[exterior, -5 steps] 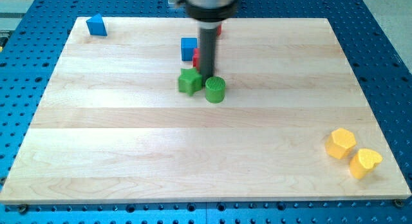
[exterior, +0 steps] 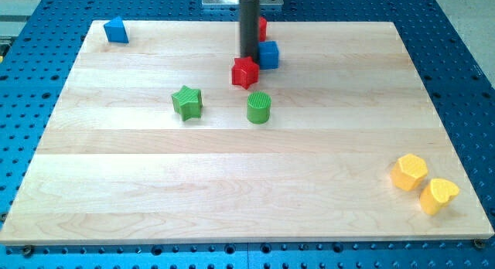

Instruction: Move the cube cube to the top right side of the board

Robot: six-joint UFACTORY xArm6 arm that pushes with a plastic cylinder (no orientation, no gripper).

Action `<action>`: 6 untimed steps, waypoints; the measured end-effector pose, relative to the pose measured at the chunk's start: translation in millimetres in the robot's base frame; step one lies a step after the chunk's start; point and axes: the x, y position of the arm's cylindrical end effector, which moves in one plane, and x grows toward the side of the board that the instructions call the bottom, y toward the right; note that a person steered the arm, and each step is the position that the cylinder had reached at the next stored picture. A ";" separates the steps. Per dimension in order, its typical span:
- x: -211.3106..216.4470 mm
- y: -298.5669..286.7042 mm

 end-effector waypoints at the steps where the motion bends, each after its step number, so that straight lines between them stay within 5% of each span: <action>1: 0.0 69.6; 4: -40.3 169.4; 5: 0.0 192.5; 6: -17.8 228.2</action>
